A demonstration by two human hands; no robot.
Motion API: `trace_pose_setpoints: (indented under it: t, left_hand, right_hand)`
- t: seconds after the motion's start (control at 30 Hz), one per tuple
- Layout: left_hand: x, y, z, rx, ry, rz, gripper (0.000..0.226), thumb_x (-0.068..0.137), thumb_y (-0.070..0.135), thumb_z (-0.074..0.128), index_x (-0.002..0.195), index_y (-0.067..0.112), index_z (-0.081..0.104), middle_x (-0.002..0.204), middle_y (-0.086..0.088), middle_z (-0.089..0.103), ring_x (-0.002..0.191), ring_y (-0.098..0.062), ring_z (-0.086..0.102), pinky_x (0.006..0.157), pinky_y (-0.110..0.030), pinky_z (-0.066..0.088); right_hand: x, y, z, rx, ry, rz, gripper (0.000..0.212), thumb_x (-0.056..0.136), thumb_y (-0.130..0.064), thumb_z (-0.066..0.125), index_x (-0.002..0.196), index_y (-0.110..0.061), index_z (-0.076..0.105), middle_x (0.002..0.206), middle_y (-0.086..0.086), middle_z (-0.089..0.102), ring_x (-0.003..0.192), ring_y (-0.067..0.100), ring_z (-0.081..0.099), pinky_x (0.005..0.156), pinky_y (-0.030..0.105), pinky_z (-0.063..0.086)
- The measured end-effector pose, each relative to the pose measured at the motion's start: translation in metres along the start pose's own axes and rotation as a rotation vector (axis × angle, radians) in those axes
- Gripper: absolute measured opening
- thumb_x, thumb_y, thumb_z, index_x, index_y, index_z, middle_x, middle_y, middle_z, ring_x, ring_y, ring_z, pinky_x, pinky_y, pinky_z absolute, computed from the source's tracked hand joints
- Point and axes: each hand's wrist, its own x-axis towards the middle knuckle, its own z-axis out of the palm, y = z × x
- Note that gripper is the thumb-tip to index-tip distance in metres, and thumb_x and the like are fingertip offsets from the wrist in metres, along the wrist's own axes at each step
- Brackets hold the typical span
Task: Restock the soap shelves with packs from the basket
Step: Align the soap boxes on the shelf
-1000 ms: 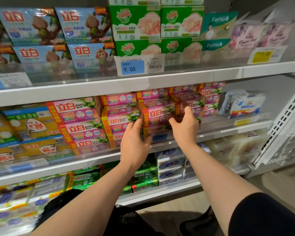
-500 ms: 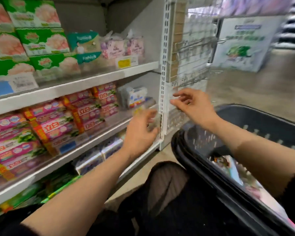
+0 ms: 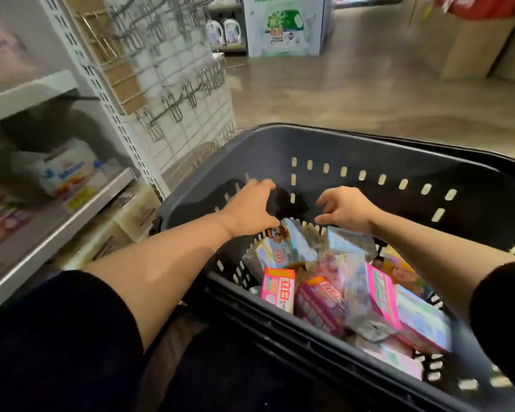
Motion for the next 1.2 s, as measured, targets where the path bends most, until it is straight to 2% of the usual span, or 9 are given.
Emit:
trace_pose_setpoints:
  t: [0.13,0.3,0.43,0.53,0.7,0.87,0.97,1.1,1.2]
  left_hand:
    - [0.040,-0.008,0.026,0.098,-0.098,-0.029,0.076,0.076,0.026,0.078,0.138,0.007,0.039,0.127,-0.017,0.048,0.119,-0.032,0.048,0.100,-0.039,0.041]
    - [0.079,-0.017,0.071,0.149,-0.151,-0.150,0.062,0.081,0.032,0.076,0.128,0.004,0.047,0.128,-0.018,0.056,0.118,-0.034,0.053,0.095,-0.039,0.045]
    - [0.095,-0.031,0.104,0.135,-0.287,-0.246,0.057,0.084,0.042,0.071,0.120,0.004,0.046,0.125,-0.015,0.059,0.114,-0.032,0.057,0.085,-0.035,0.045]
    - [0.100,-0.038,0.122,0.039,-0.361,-0.304,0.068,0.083,0.048,0.069,0.129,0.005,0.042,0.129,-0.013,0.057,0.116,-0.030,0.056,0.091,-0.035,0.046]
    - [0.100,-0.043,0.133,-0.092,-0.303,-0.391,0.079,0.074,0.055,0.074,0.129,0.011,0.039,0.128,-0.015,0.055,0.116,-0.032,0.054,0.096,-0.044,0.047]
    - [0.097,-0.022,0.125,-0.214,-0.108,-0.432,0.092,0.063,0.030,0.089,0.134,0.009,0.034,0.131,-0.014,0.042,0.119,-0.033,0.051,0.095,-0.046,0.050]
    - [0.093,-0.006,0.109,-0.167,-0.040,-0.342,0.082,0.063,0.024,0.090,0.126,0.011,0.038,0.126,-0.012,0.042,0.115,-0.031,0.053,0.092,-0.044,0.053]
    - [0.085,0.005,0.069,-0.137,-0.029,-0.301,0.066,0.060,0.035,0.088,0.109,0.007,0.054,0.108,-0.011,0.060,0.100,-0.027,0.061,0.084,-0.041,0.054]
    - [0.070,0.013,0.025,-0.179,0.043,-0.327,0.068,0.038,0.051,0.081,0.089,0.009,0.063,0.089,-0.011,0.067,0.088,-0.028,0.065,0.064,-0.030,0.049]
  right_hand:
    - [0.006,0.046,0.014,-0.183,-0.203,0.137,0.041,0.078,-0.020,0.073,0.116,-0.008,0.064,0.115,0.009,0.066,0.106,0.025,0.060,0.078,0.026,0.043]
    - [0.012,0.088,0.027,-0.164,-0.192,0.317,0.067,0.074,-0.046,0.077,0.126,-0.007,0.058,0.123,0.009,0.061,0.113,0.026,0.057,0.089,0.031,0.046]
    - [0.019,0.090,0.029,-0.253,-0.258,0.260,0.070,0.061,-0.042,0.085,0.121,-0.015,0.063,0.115,0.003,0.065,0.104,0.022,0.060,0.082,0.029,0.047]
    - [0.013,0.096,0.038,-0.388,-0.249,0.192,0.057,0.062,-0.034,0.081,0.115,-0.025,0.061,0.110,0.000,0.066,0.103,0.023,0.061,0.079,0.028,0.048]
    - [0.001,0.097,0.050,-0.519,-0.099,0.131,0.039,0.079,-0.027,0.067,0.117,-0.025,0.059,0.111,-0.002,0.063,0.106,0.023,0.057,0.078,0.030,0.045]
    - [-0.004,0.100,0.045,-0.437,-0.035,0.133,0.041,0.069,-0.029,0.073,0.108,-0.028,0.061,0.103,-0.007,0.062,0.100,0.018,0.055,0.076,0.030,0.049]
    - [-0.004,0.097,0.030,-0.380,-0.028,-0.032,0.045,0.065,-0.038,0.077,0.105,-0.025,0.060,0.103,-0.008,0.057,0.103,0.015,0.048,0.076,0.026,0.042]
    - [0.005,0.079,-0.010,-0.219,0.028,-0.125,0.049,0.061,-0.039,0.084,0.099,-0.018,0.061,0.093,-0.004,0.051,0.087,0.019,0.053,0.069,0.031,0.041]
    - [0.009,0.059,-0.048,-0.053,0.140,-0.077,0.047,0.059,-0.034,0.088,0.099,-0.017,0.070,0.092,0.000,0.060,0.085,0.020,0.056,0.074,0.036,0.045]
